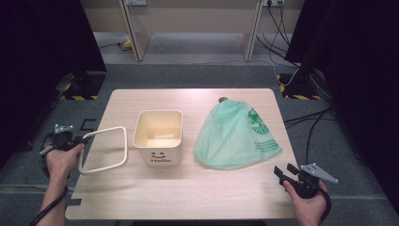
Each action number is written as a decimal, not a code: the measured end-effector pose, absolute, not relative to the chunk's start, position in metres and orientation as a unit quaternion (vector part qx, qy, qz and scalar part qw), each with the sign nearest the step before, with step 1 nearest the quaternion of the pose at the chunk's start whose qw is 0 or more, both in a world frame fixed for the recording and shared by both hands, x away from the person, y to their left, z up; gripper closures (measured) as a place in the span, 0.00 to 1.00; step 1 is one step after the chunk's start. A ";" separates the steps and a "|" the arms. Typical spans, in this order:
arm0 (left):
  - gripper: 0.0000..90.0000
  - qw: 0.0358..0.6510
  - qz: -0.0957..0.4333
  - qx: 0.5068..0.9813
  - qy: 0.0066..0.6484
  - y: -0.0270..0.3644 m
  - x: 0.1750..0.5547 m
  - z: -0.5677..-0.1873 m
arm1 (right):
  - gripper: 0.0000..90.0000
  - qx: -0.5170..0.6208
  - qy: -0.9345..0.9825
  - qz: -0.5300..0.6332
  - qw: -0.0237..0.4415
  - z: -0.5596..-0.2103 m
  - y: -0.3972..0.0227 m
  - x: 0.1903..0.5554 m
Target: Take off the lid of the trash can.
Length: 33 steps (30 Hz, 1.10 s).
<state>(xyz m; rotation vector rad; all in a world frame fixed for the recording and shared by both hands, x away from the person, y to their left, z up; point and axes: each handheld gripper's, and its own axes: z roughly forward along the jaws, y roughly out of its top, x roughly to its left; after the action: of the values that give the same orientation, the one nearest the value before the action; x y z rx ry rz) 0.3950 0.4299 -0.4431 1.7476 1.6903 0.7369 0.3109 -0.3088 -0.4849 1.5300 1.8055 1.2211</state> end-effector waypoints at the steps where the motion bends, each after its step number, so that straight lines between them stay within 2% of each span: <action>1: 0.86 0.295 0.277 0.658 0.635 0.430 0.395 -0.444 | 0.44 0.558 0.659 0.445 0.237 -0.485 -0.309 0.311; 33: 0.86 0.285 0.279 0.668 0.628 0.430 0.392 -0.482 | 0.44 0.558 0.659 0.445 0.236 -0.485 -0.308 0.311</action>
<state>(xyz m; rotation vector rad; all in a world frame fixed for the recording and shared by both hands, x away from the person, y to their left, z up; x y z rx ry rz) 0.3919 0.4304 -0.4824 1.7854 1.6806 0.7469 0.3111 -0.3084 -0.4851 1.5312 1.8066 1.2203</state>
